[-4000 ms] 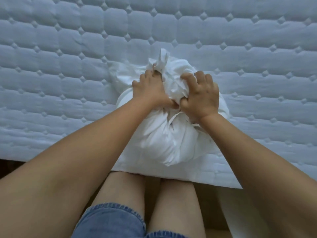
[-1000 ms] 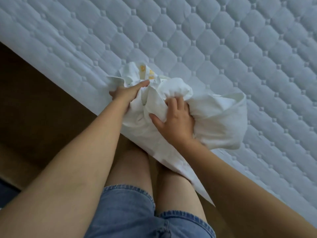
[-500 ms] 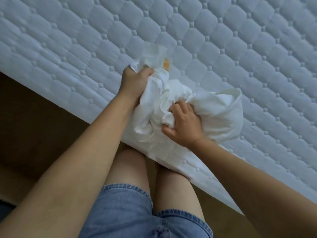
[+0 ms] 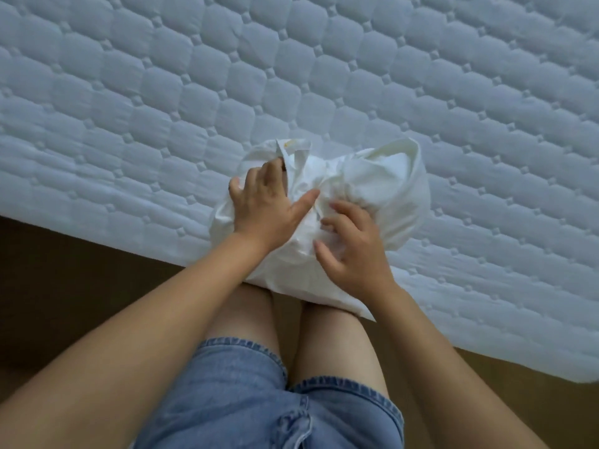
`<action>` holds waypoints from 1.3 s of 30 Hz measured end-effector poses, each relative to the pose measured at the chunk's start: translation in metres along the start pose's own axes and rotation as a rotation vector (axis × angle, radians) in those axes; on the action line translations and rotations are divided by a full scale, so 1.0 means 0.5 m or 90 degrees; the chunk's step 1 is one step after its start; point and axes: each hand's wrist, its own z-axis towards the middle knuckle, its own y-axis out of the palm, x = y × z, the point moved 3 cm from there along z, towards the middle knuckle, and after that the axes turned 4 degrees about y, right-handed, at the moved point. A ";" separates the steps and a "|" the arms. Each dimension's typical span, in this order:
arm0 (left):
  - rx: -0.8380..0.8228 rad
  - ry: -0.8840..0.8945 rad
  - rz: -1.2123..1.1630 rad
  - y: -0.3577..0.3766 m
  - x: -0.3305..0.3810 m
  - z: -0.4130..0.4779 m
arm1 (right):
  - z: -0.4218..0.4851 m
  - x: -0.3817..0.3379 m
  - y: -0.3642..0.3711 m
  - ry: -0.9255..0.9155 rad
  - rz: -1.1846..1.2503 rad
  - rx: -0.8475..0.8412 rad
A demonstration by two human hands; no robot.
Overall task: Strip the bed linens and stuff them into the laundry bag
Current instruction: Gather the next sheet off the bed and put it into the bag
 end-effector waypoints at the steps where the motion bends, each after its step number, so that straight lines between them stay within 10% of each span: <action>1: -0.001 0.001 0.011 0.000 0.003 0.007 | -0.017 0.007 -0.013 0.047 0.007 0.091; 7: -0.174 -0.013 -0.002 -0.003 0.034 0.054 | -0.021 0.056 0.020 0.790 0.445 0.259; 12: -0.381 -0.025 -0.019 -0.004 0.039 0.077 | 0.077 0.095 -0.008 0.621 0.362 0.080; 16: -0.348 -0.101 -0.047 0.023 0.012 0.015 | 0.092 0.101 -0.014 0.516 0.321 0.005; 22: -0.418 -0.106 -0.154 0.072 -0.011 0.071 | 0.047 0.120 0.032 0.750 0.543 0.086; 39: -0.507 -0.104 -0.308 0.118 0.011 0.150 | 0.053 0.221 0.053 0.738 0.675 -0.069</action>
